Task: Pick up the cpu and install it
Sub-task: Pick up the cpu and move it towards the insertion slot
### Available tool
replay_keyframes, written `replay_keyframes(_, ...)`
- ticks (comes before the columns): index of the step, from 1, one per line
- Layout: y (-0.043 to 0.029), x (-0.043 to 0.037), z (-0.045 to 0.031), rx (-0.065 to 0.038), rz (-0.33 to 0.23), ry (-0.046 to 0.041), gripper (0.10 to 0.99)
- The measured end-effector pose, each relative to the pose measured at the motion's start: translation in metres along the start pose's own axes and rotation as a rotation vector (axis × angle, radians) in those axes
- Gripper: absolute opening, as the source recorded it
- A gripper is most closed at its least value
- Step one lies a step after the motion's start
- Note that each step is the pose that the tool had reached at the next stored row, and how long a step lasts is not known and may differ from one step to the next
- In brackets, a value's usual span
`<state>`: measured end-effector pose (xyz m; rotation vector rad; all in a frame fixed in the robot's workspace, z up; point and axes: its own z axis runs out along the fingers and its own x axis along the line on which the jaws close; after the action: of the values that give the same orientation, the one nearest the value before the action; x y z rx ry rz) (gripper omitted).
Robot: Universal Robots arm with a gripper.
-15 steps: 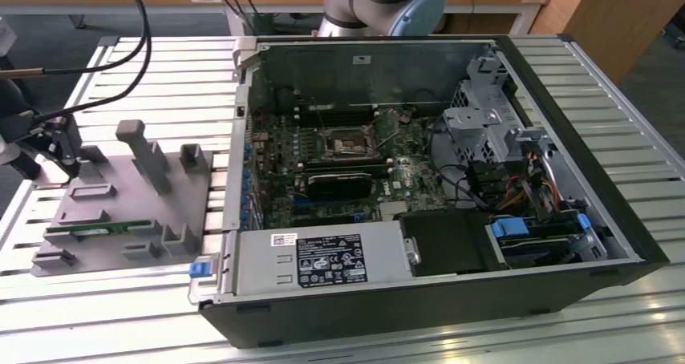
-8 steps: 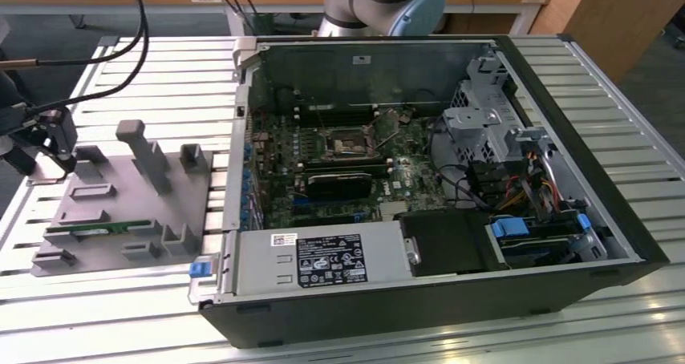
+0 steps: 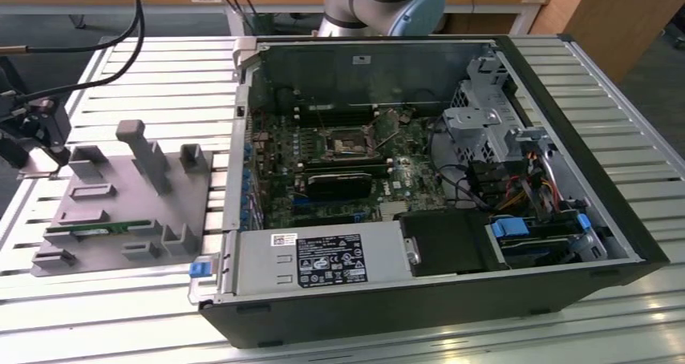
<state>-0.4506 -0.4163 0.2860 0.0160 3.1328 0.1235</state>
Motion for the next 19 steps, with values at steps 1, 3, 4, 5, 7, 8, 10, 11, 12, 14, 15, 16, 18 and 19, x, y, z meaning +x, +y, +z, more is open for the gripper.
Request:
replay_keyframes(1,0.0001,0.0000,-0.0016,0.000,0.000,0.0000,0.529)
replay_keyframes(3,0.0003,0.0000,-0.0044,0.000,0.000,-0.0001,0.529)
replay_keyframes(4,0.0004,-0.0001,-0.0057,0.000,0.000,0.0001,0.529)
replay_keyframes(5,0.0005,0.0000,-0.0063,0.000,0.000,0.0000,0.529)
replay_keyframes(7,0.0006,-0.0001,-0.0076,-0.004,0.000,-0.0001,0.529)
replay_keyframes(8,0.0006,-0.0001,-0.0087,-0.008,0.000,0.0002,0.529)
replay_keyframes(10,0.0009,0.0000,-0.0105,-0.012,0.000,0.0001,0.529)
replay_keyframes(11,0.0009,-0.0001,-0.0113,-0.012,0.000,0.0002,0.529)
replay_keyframes(12,0.0010,0.0000,-0.0122,-0.012,0.000,0.0001,0.529)
replay_keyframes(14,0.0012,-0.0001,-0.0146,-0.012,0.000,0.0002,0.529)
replay_keyframes(15,0.0013,-0.0001,-0.0158,-0.012,0.000,0.0002,0.529)
replay_keyframes(16,0.0013,-0.0001,-0.0171,-0.013,0.000,0.0001,0.529)
replay_keyframes(18,0.0015,-0.0001,-0.0197,-0.013,0.000,0.0002,0.529)
replay_keyframes(19,0.0017,-0.0001,-0.0210,-0.013,0.000,0.0002,0.529)
